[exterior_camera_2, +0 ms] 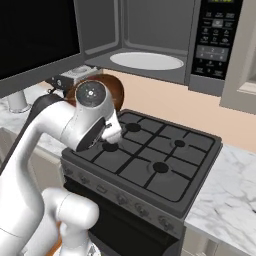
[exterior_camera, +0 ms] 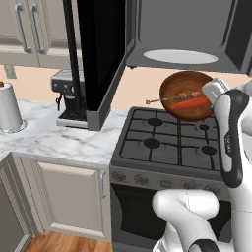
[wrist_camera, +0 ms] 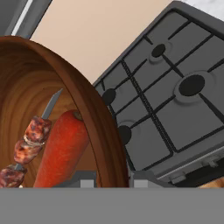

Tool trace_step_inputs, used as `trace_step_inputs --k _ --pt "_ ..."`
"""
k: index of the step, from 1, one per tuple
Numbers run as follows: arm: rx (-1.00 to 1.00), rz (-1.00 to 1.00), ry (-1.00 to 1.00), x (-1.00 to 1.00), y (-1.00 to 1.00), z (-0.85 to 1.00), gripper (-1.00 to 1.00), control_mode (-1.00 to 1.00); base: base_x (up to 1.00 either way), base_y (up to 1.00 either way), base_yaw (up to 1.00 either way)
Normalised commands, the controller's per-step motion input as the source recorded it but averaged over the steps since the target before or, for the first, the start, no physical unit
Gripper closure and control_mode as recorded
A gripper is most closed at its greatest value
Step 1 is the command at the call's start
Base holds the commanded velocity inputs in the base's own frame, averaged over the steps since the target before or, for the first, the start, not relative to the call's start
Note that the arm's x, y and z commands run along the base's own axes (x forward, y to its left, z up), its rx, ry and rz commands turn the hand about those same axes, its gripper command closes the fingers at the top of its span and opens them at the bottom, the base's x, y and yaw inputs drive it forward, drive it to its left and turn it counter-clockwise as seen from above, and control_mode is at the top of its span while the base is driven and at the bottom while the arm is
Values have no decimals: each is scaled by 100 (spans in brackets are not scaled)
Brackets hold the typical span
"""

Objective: Place the bowl containing the kebab skewer and carrot in the microwave. Close the microwave door and press the start button to microwave the meal.

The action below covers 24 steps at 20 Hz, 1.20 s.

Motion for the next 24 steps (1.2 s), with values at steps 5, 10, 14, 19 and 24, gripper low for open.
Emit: trace_step_inputs --k 5,10,14,19,24 --pt "24 -14 7 -6 -1 69 100 -100 0 0 0" --pt "18 -27 1 -2 0 42 100 -100 0 0 0" --pt "15 -32 -2 0 -7 33 100 -100 0 0 0" --pt "9 -13 -3 7 -16 41 100 -100 0 0 0" --pt "0 0 0 29 -10 8 100 -100 0 0 0"
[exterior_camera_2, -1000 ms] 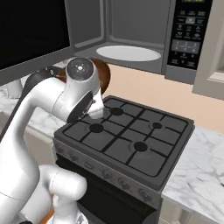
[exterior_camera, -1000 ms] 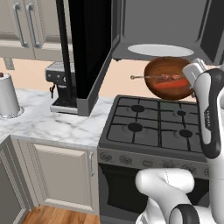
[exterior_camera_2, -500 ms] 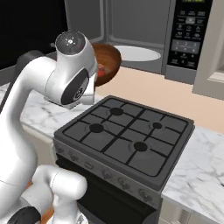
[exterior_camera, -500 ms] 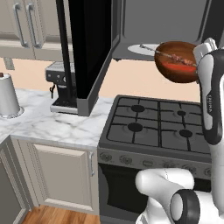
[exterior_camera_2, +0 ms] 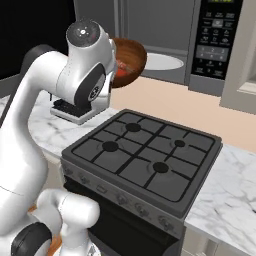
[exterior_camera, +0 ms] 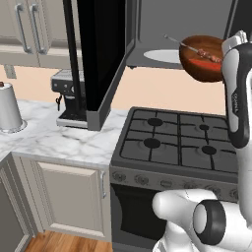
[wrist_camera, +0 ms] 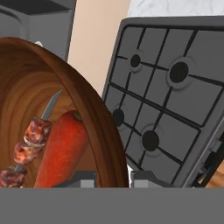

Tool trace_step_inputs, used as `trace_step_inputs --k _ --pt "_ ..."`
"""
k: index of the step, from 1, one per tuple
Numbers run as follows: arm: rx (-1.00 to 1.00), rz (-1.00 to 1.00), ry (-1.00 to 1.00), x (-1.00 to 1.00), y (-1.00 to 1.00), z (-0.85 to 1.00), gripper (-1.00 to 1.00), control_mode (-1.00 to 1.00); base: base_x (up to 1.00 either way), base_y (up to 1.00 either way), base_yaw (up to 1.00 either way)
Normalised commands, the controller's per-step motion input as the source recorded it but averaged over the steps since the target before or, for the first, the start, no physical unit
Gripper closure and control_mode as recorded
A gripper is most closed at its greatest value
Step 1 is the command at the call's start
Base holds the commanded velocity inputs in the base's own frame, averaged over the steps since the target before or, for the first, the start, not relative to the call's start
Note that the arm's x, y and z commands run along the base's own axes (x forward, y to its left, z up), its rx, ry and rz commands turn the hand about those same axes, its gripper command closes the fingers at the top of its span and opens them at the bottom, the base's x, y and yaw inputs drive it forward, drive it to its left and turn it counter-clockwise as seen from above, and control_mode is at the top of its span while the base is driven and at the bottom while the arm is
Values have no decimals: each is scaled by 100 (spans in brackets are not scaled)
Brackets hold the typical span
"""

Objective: Place the bowl containing the kebab skewer and carrot in the microwave. Close the microwave door and press the start button to microwave the meal.

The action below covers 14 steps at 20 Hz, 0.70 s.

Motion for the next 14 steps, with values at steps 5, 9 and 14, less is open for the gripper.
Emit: trace_step_inputs --k 5,9,14 --pt "-1 -3 0 46 -22 3 100 -100 0 0 0" --pt "0 -4 0 59 -21 1 100 -100 0 0 0" --pt "0 -2 0 57 -13 10 100 -100 0 0 0"
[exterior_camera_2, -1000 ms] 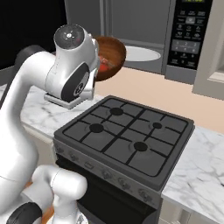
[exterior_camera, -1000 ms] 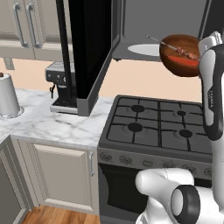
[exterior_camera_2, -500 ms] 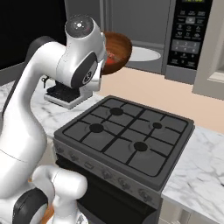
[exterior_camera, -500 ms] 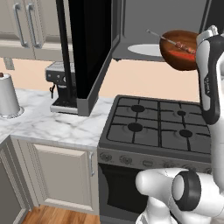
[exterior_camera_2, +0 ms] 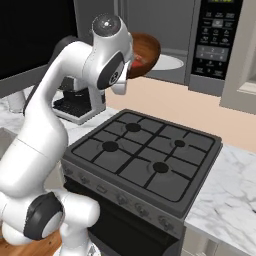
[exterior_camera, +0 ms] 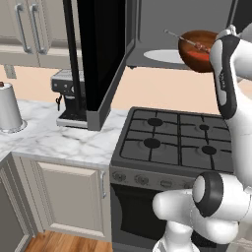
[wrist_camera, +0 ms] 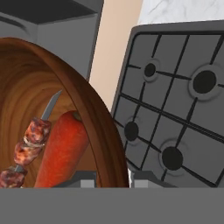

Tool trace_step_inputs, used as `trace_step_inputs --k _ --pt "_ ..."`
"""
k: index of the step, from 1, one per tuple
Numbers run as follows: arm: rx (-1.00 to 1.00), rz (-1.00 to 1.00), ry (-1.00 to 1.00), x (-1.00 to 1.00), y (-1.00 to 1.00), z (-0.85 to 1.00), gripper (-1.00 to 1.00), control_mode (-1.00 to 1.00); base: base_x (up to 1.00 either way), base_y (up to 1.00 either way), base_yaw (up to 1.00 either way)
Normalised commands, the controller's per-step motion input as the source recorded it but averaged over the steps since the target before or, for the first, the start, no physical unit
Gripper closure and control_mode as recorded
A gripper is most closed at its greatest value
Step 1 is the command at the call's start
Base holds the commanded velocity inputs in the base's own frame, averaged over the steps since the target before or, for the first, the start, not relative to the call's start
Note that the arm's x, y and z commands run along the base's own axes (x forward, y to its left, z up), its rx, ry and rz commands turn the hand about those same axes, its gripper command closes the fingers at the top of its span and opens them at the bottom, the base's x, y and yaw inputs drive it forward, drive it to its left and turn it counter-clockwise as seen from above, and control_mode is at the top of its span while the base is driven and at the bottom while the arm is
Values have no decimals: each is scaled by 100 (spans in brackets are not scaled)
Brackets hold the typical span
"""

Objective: Place the bowl containing the kebab skewer and carrot in the microwave. Close the microwave door and press the start button to microwave the meal.

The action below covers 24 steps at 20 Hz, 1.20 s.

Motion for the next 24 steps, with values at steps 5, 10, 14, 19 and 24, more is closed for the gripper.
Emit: trace_step_inputs --k 5,10,14,19,24 --pt "0 0 0 58 -3 6 100 -100 0 0 0" --pt "0 0 0 60 -7 3 100 -100 0 0 0" --pt "0 0 0 68 -13 1 100 -100 0 0 0" --pt "0 0 1 67 -15 0 100 -100 0 0 0" --pt "0 0 5 69 -5 0 100 -100 0 0 0"
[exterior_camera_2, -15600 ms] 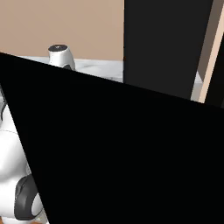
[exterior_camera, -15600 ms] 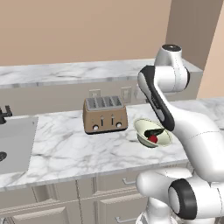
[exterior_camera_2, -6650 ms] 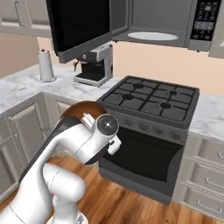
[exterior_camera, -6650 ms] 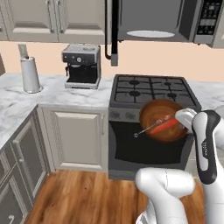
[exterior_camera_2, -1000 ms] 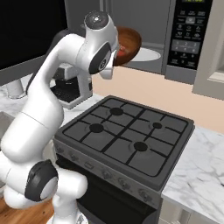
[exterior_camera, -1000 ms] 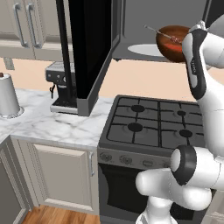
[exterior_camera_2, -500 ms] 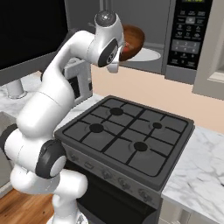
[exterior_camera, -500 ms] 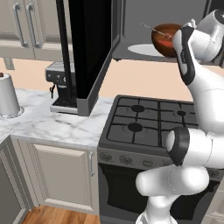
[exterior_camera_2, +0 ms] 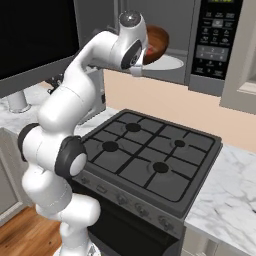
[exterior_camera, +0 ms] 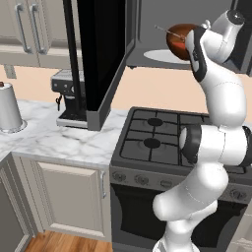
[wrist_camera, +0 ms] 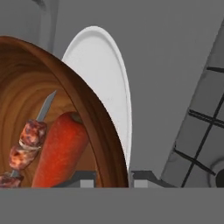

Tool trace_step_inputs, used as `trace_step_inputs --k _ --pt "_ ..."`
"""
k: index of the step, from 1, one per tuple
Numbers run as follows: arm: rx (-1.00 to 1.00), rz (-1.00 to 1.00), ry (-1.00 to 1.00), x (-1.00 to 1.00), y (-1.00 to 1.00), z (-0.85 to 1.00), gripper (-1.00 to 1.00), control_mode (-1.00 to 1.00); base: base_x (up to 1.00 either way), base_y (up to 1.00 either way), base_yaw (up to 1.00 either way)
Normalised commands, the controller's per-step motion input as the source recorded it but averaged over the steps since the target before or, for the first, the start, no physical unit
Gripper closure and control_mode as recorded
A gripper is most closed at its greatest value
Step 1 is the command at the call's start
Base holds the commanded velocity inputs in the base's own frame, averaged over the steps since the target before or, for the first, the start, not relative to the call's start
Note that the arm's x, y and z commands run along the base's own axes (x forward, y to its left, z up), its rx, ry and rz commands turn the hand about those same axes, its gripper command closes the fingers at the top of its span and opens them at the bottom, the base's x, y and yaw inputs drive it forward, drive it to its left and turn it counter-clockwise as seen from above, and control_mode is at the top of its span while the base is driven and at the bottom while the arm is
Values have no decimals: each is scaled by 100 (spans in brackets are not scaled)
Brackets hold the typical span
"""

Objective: Place the bowl containing the kebab skewer and carrot in the microwave. Close the microwave door and press the start button to microwave the meal.

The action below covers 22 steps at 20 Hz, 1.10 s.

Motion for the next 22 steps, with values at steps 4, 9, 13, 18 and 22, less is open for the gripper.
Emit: trace_step_inputs --k 4,9,13,18,22 --pt "2 0 16 45 0 0 100 -100 0 0 0" --pt "6 0 16 36 0 -8 100 -100 0 0 0" --pt "0 0 2 52 0 -51 -100 -100 0 0 0" --pt "0 -1 -4 6 0 -42 -100 -100 0 0 0" --pt "-1 -1 -10 -3 0 -3 -100 -100 0 0 0"
